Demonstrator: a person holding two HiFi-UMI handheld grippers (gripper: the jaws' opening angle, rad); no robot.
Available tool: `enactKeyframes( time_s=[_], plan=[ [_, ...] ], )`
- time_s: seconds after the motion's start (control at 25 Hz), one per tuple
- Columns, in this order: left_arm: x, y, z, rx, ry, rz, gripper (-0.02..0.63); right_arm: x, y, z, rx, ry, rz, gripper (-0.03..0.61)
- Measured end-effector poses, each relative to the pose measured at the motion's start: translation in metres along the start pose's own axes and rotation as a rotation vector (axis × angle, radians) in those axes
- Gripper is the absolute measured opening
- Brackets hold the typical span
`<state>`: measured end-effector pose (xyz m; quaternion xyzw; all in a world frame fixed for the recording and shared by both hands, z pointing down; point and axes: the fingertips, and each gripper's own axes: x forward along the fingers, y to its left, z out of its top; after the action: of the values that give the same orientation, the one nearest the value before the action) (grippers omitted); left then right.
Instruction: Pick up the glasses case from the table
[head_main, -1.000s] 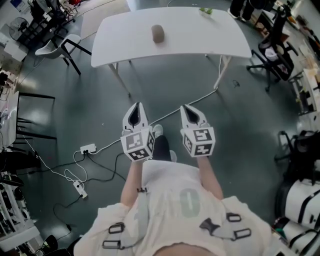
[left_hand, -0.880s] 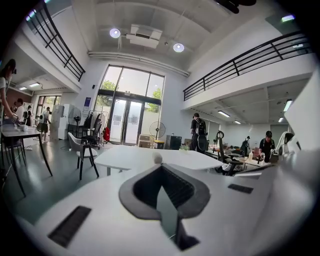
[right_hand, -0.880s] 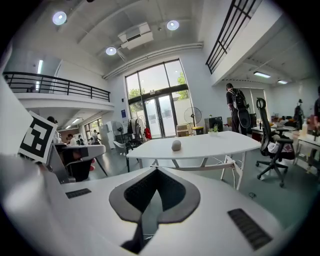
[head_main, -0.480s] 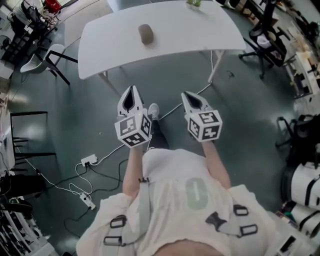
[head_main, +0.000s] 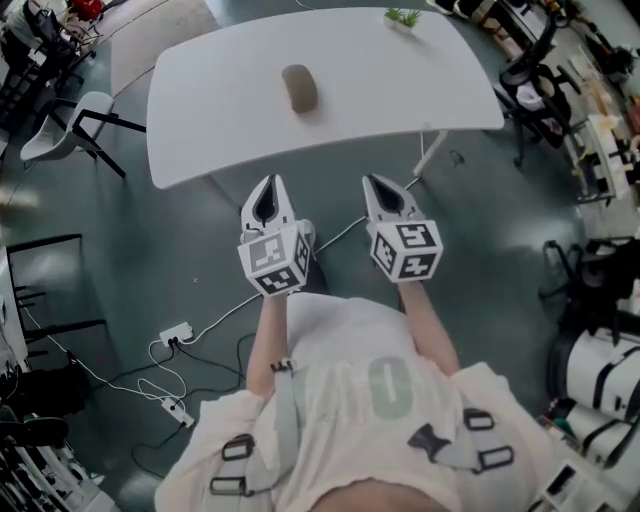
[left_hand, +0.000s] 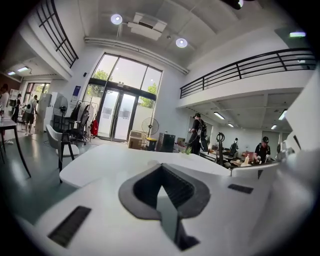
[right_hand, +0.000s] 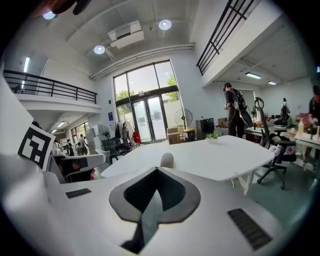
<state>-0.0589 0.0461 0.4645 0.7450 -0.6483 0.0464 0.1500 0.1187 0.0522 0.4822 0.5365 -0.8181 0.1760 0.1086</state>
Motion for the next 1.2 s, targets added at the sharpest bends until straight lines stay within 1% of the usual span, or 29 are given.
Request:
enactKeyframes(
  time_s=[0.12,0.4,0.52,0.64,0.8,0.92,1.08,1.2],
  plan=[
    [0.031,0.013,0.013,0.007,0.012,-0.007,0.003,0.030,-0.002,0.016,0.007,0.006,-0.015,0.000],
    [0.117,0.062,0.053,0.010,0.028,-0.017,0.003,0.119,-0.001,0.063,-0.015,-0.006,-0.064,0.000],
    [0.155,0.076,0.065,0.015,0.039,-0.030,0.003,0.153,-0.006,0.079,-0.003,-0.007,-0.084,0.000],
    [0.186,0.089,0.070,-0.006,0.068,-0.047,0.003,0.185,-0.010,0.090,0.018,-0.004,-0.110,0.000],
    [0.215,0.101,0.073,0.006,0.087,-0.065,0.003,0.217,-0.015,0.093,0.037,0.020,-0.137,0.000],
    [0.234,0.113,0.080,-0.006,0.084,-0.058,0.003,0.238,-0.014,0.099,0.041,0.031,-0.133,0.000],
    [0.247,0.117,0.086,-0.016,0.081,-0.039,0.003,0.248,-0.017,0.104,0.053,0.036,-0.124,0.000],
    [0.251,0.115,0.083,-0.016,0.087,-0.034,0.003,0.252,-0.023,0.104,0.059,0.040,-0.118,0.000]
  ],
)
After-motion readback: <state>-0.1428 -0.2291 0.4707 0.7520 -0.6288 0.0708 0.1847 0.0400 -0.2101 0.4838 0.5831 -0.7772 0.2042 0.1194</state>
